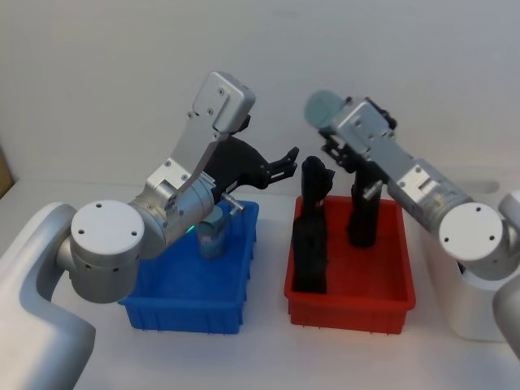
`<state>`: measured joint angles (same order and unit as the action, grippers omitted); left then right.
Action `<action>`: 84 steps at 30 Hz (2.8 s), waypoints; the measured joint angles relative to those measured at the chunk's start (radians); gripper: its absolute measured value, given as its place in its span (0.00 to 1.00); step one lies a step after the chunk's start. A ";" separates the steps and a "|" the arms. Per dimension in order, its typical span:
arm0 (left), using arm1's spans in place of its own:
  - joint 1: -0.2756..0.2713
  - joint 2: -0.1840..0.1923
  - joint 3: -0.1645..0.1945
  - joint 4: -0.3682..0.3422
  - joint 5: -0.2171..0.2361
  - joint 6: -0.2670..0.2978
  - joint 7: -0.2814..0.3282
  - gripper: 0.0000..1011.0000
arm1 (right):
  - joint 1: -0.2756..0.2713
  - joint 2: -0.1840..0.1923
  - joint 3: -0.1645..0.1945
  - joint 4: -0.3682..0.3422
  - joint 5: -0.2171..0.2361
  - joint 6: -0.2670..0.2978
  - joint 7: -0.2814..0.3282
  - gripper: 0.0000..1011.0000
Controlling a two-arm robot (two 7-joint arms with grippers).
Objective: Pick the cotton swabs from the blue box and place them into the white box.
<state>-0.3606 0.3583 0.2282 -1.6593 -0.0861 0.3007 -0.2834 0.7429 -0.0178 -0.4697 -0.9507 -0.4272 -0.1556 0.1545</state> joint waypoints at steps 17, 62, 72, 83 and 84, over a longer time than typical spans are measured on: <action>0.000 0.000 0.000 0.000 0.000 0.000 0.000 0.99 | -0.058 0.049 0.056 -0.096 0.040 0.183 -0.137 0.64; 0.000 0.000 0.000 0.000 0.000 0.000 0.000 0.99 | -0.081 0.129 0.233 -0.203 0.393 0.642 -0.029 0.91; 0.000 0.000 0.000 0.000 0.000 0.000 0.000 0.99 | -0.075 0.131 0.242 -0.201 0.411 0.656 -0.006 0.99; 0.000 0.000 0.000 0.000 0.000 0.000 0.000 0.99 | -0.072 0.132 0.246 -0.200 0.419 0.662 0.006 0.99; 0.000 0.000 0.000 0.000 0.000 0.000 0.000 0.99 | -0.072 0.132 0.246 -0.200 0.420 0.662 0.006 0.99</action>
<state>-0.3606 0.3583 0.2282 -1.6594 -0.0860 0.3007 -0.2834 0.6711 0.1147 -0.2239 -1.1505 -0.0076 0.5067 0.1608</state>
